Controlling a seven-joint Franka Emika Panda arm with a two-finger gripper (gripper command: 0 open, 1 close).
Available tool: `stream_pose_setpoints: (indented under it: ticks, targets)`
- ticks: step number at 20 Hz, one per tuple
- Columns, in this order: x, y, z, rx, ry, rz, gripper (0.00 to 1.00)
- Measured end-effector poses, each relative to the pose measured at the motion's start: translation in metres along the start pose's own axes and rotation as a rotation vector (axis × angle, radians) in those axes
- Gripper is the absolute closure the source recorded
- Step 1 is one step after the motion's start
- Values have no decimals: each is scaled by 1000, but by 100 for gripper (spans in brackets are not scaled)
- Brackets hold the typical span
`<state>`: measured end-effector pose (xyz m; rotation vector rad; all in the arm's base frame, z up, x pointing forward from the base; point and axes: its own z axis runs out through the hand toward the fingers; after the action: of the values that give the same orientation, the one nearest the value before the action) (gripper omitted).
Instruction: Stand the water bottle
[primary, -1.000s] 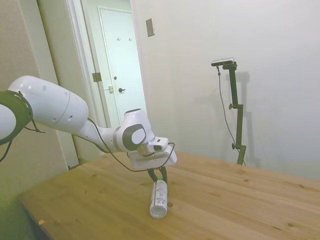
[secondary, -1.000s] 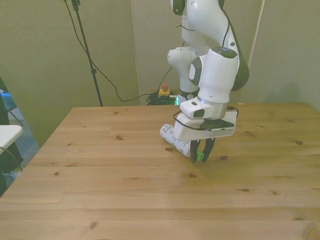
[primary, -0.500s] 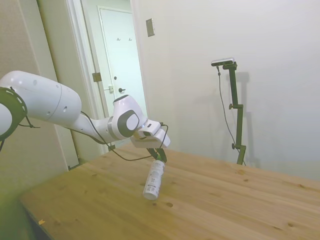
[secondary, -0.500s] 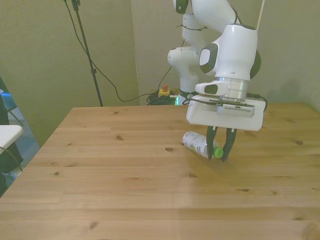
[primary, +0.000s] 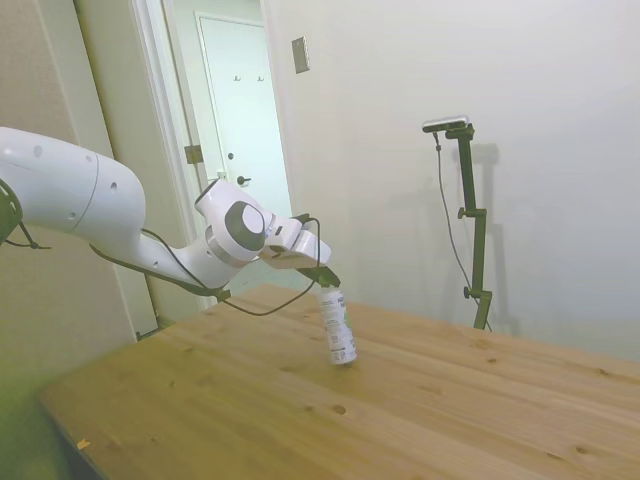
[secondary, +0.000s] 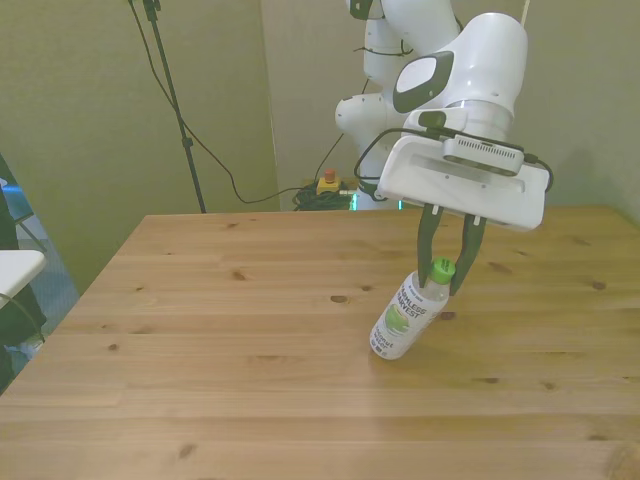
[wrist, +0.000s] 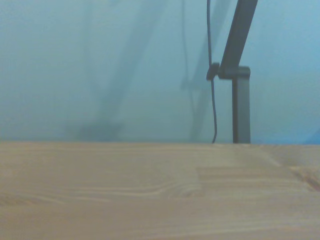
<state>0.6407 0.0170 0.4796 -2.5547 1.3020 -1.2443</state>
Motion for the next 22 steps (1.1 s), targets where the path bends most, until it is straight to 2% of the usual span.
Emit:
stream_pose_setpoints:
  ticks: [4, 6, 9, 14, 18, 19, 22]
  targets:
    - [-2, -15, -9, 43, 96, 68, 100]
    - [-7, -19, -6, 51, 110, 115, 100]
    - [-20, -27, 4, 61, 94, 166, 100]
    - [-44, -48, 7, 154, 24, 169, 100]
    - [-50, -54, 11, 189, 2, 173, 100]
    - [-49, -54, 11, 190, -3, 181, 0]
    - [-47, -54, 12, 190, -18, 182, 0]
